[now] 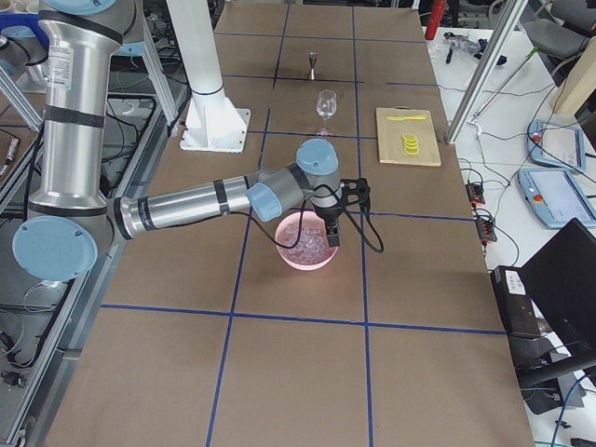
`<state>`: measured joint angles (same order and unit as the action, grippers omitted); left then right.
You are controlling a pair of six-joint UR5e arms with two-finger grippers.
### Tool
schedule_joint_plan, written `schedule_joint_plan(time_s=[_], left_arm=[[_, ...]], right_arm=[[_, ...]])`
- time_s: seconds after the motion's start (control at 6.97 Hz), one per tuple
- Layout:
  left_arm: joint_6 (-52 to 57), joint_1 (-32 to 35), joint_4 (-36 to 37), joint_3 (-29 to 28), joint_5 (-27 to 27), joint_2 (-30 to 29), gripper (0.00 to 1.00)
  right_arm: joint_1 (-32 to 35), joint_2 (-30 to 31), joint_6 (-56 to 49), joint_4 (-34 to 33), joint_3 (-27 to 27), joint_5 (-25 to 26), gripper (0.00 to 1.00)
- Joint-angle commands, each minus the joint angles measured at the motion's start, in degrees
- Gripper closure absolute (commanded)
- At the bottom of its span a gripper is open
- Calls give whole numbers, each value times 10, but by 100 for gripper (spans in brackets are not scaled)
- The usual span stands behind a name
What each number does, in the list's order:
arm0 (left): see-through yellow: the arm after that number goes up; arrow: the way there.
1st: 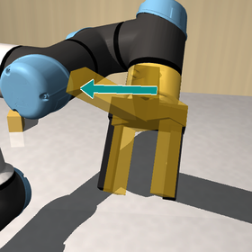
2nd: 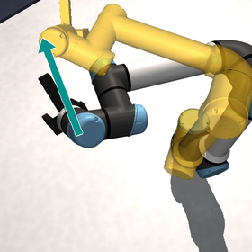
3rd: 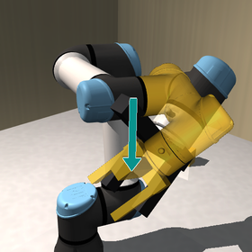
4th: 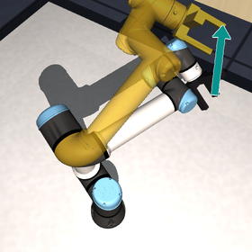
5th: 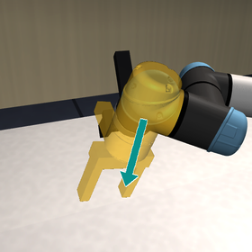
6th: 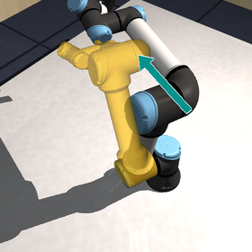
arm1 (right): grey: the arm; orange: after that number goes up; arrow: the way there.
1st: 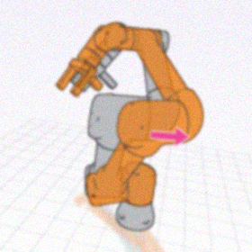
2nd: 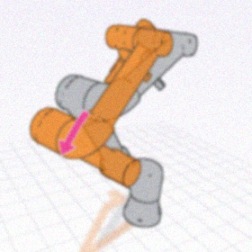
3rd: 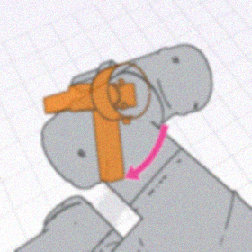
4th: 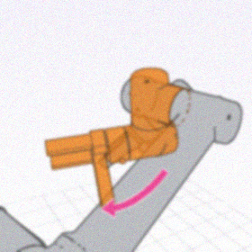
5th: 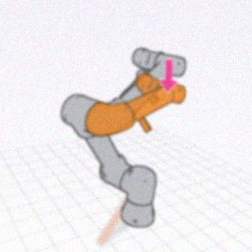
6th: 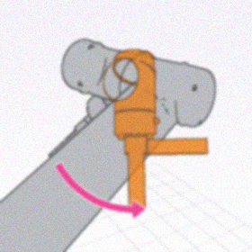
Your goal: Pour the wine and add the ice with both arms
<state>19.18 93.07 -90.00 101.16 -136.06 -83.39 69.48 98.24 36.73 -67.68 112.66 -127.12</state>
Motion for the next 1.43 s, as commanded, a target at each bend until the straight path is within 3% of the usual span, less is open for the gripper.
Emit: schedule_joint_plan(time_s=[0.0, 0.29, 0.43, 0.57, 0.72, 1.0, 1.15, 1.29], left_arm=[[0, 0, -1, 1, 0, -7, 0], [0, 1, -12, 1, 0, -7, 0], [0, 1, -18, 0, -1, -8, 0], [0, 1, -19, 0, -1, -8, 0], [0, 1, -19, 1, -1, -8, 0], [0, 1, -25, -3, -1, -7, 0], [0, 1, -25, -3, -1, -7, 0], [0, 1, -25, -3, -1, -7, 0]], right_arm=[[-94, 39, 110, 118, -9, 75, 0], [-108, 78, 106, 224, -55, 76, 17], [-119, 75, 104, 231, -63, 76, 12], [-122, 74, 76, 238, -62, 76, 0], [-125, 74, 20, 238, -65, 75, 0], [-152, 71, 21, 239, -68, 98, 2], [-160, 71, 13, 240, -70, 108, 13], [-173, 70, -8, 240, -78, 109, 16]])
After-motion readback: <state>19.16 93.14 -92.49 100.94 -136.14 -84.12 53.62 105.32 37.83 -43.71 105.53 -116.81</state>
